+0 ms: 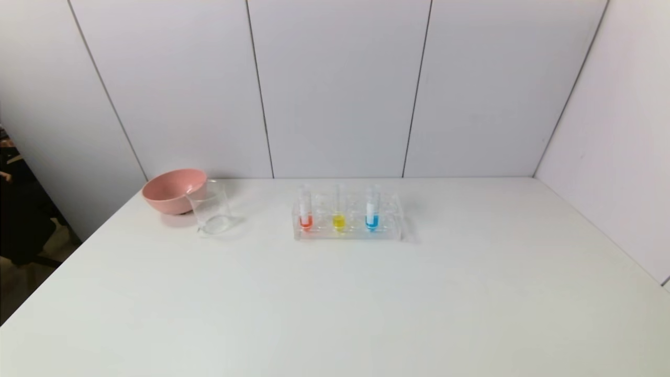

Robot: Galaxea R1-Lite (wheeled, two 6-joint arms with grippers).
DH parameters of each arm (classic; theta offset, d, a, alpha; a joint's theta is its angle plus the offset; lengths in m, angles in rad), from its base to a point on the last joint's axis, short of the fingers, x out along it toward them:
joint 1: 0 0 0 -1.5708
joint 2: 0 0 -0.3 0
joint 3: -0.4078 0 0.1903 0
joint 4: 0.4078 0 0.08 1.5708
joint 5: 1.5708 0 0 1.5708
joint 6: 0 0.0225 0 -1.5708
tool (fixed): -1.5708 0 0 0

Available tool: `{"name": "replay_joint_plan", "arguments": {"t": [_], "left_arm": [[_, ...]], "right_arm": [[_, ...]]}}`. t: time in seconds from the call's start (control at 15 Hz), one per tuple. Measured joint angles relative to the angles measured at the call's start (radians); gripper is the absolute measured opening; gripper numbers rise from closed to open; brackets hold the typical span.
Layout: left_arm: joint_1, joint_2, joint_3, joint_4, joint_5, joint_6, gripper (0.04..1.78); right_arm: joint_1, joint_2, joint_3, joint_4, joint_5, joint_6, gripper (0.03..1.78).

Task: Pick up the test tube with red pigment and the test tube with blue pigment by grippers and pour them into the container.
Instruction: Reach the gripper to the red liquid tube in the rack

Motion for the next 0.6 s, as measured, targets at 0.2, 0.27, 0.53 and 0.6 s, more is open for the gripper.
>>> {"name": "replay_joint_plan", "arguments": {"t": [0.2, 0.27, 0.53, 0.6], "left_arm": [[0.0, 0.0, 0.0, 0.0, 0.0, 0.0, 1.76], [0.0, 0.0, 0.0, 0.0, 0.0, 0.0, 1.76], [0.0, 0.0, 0.0, 0.0, 0.001, -0.005, 1.76], [0.0, 0.0, 0.0, 0.0, 0.001, -0.007, 1.76]], "right_arm": [[0.0, 0.0, 0.0, 0.0, 0.0, 0.0, 1.78], [0.0, 0.0, 0.0, 0.0, 0.0, 0.0, 1.77], [0.0, 0.0, 0.0, 0.0, 0.0, 0.0, 1.77], [0.0, 0.0, 0.0, 0.0, 0.0, 0.0, 1.77]]}}
